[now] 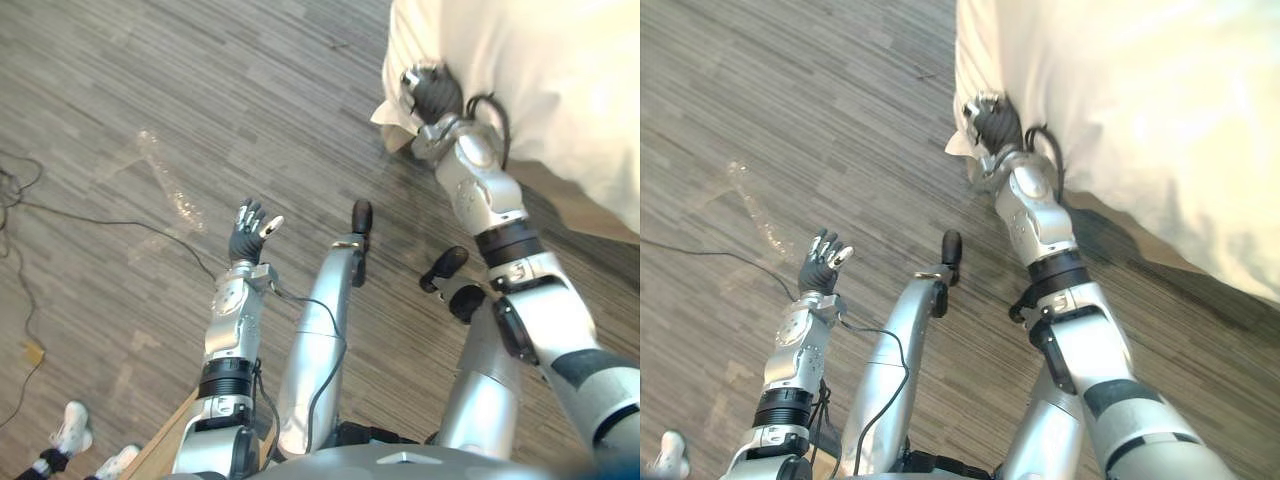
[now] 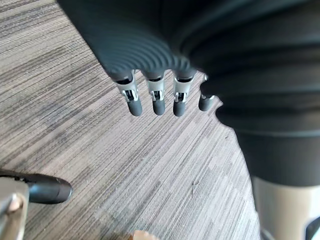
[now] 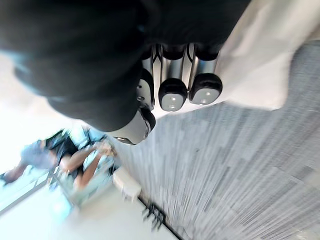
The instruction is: Tidy the bed and pick cloth on bed and put in laundry
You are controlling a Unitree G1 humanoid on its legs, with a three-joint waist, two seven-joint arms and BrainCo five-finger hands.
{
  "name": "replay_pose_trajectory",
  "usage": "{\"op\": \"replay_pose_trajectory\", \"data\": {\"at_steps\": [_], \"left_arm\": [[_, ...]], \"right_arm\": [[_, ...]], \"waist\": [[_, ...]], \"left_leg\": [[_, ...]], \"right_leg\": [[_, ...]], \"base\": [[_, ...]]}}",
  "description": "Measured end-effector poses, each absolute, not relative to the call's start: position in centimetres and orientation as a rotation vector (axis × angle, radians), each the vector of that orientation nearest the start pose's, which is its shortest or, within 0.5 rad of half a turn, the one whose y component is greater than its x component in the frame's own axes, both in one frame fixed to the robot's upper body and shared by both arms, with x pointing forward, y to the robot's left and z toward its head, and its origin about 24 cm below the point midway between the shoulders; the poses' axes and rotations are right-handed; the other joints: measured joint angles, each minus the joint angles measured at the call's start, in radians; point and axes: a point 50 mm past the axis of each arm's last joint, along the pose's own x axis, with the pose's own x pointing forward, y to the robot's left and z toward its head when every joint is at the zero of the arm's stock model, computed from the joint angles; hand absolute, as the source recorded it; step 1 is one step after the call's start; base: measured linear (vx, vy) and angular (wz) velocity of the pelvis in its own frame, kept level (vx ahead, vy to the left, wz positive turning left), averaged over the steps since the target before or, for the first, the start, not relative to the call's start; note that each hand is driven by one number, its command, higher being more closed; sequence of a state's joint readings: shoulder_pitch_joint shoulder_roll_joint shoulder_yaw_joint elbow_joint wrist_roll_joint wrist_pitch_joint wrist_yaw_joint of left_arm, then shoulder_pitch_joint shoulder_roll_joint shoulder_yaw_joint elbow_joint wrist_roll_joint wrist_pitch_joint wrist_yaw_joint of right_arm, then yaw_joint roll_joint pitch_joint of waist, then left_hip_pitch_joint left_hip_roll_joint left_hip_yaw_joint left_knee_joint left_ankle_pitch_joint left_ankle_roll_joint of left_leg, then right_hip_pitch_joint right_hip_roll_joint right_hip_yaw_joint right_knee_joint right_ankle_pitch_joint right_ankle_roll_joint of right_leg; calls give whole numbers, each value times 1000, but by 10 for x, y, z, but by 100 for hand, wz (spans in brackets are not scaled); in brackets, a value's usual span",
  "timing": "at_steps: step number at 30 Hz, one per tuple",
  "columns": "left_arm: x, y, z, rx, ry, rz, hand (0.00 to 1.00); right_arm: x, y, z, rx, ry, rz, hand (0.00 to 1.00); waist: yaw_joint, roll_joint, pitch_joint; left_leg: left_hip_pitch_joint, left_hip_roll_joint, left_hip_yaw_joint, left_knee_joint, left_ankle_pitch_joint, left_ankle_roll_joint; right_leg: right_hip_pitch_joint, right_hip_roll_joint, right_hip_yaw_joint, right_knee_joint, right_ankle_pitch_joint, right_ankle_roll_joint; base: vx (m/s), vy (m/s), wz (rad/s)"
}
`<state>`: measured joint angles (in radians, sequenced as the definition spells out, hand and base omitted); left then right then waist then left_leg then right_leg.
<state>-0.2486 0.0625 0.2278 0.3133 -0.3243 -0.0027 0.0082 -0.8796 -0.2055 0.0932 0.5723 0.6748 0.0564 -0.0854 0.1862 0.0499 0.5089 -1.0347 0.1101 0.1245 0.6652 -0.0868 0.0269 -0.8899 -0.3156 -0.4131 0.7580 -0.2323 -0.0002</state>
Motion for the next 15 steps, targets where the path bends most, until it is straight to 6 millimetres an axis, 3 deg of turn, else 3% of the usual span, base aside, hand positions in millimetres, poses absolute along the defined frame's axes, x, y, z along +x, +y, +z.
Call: {"op": "replay_pose_trajectory", "data": {"at_steps": [1, 2, 3, 7, 12, 15], "left_arm": [[294, 201, 34, -307, 47, 191, 0], [292, 201, 32, -297, 55, 192, 0], [288, 199, 25, -260, 85, 195, 0], [273, 196, 9, -211, 160, 198, 0], [265, 175, -1, -196, 231, 152, 0], [261, 159, -26, -186, 368, 152, 0]], "right_arm": [[388, -132, 150, 445, -75, 114, 100], [384, -140, 132, 469, -37, 75, 100], [370, -156, 88, 499, 65, -13, 100], [321, -168, 7, 506, 249, -103, 100], [271, -149, -45, 656, 366, -124, 100], [245, -142, -67, 802, 417, -156, 100]], "waist": [[-18, -16, 6], [-26, -23, 10], [-43, -38, 13], [-97, -64, 12], [-127, -81, -5], [-147, -106, -41]], "left_leg": [[24, 14, 26, -18, 3, 4], [42, 19, 40, -29, 5, 6], [87, 28, 71, -53, 5, 7], [259, 34, 139, -136, 4, 4], [440, 57, 201, -196, -9, -22], [546, 77, 253, -217, -25, -39]], "right_leg": [[20, 3, 1, -19, 9, 2], [34, 5, 4, -30, 14, 2], [69, 17, 20, -63, 31, 4], [192, 37, 63, -150, 64, 9], [323, 75, 110, -216, 69, 9], [395, 102, 154, -244, 69, 9]], "base": [[23, -15, -12], [59, -28, -19], [49, -18, -26], [82, -21, -41], [72, -70, -42], [88, -37, -46]]}}
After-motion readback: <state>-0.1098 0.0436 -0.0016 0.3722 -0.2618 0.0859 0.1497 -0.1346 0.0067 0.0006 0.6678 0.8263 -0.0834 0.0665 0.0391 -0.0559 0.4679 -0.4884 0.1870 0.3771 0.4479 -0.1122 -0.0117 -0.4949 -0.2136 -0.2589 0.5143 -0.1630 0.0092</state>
